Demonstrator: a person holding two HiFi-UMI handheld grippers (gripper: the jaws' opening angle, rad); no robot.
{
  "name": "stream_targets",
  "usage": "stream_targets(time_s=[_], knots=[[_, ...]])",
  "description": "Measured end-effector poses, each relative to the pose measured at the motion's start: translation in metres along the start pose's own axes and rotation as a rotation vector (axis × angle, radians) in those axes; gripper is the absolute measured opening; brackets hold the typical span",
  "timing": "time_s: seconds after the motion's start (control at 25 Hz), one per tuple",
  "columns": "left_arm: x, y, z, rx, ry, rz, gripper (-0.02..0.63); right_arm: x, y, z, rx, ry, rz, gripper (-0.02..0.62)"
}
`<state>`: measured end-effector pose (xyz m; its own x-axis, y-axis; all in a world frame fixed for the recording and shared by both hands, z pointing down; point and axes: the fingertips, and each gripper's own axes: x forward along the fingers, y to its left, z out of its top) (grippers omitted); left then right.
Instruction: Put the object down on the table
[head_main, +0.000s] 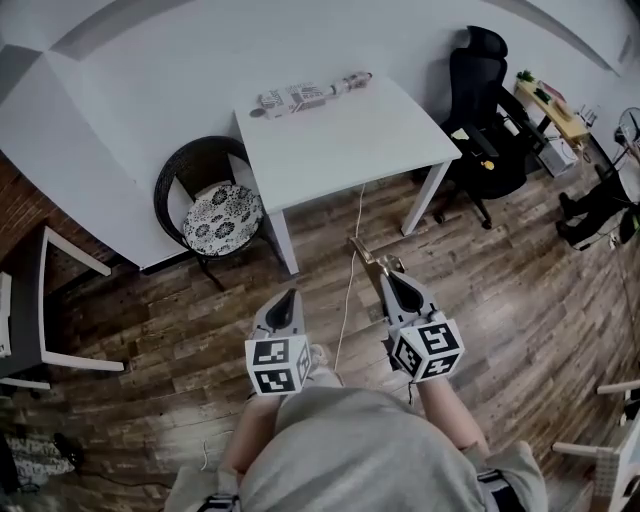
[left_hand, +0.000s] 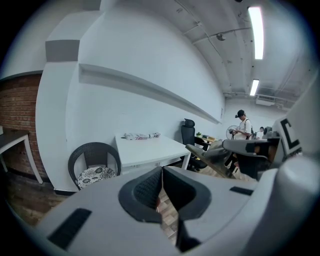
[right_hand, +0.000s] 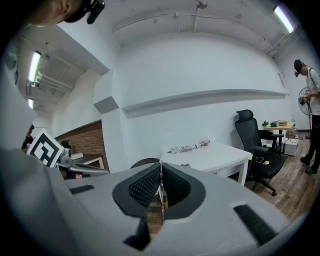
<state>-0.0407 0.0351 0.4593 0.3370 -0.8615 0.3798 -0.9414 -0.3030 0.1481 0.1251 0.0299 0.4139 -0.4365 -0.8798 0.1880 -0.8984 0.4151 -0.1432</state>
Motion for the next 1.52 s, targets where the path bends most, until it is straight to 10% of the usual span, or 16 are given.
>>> stream_targets(time_s=[1.52], knots=[[0.167,0.13,0.063,-0.013,0.047,-0.052,0.011,0.212,-0.027,0.024,0.036,0.039,-0.047,0.014]])
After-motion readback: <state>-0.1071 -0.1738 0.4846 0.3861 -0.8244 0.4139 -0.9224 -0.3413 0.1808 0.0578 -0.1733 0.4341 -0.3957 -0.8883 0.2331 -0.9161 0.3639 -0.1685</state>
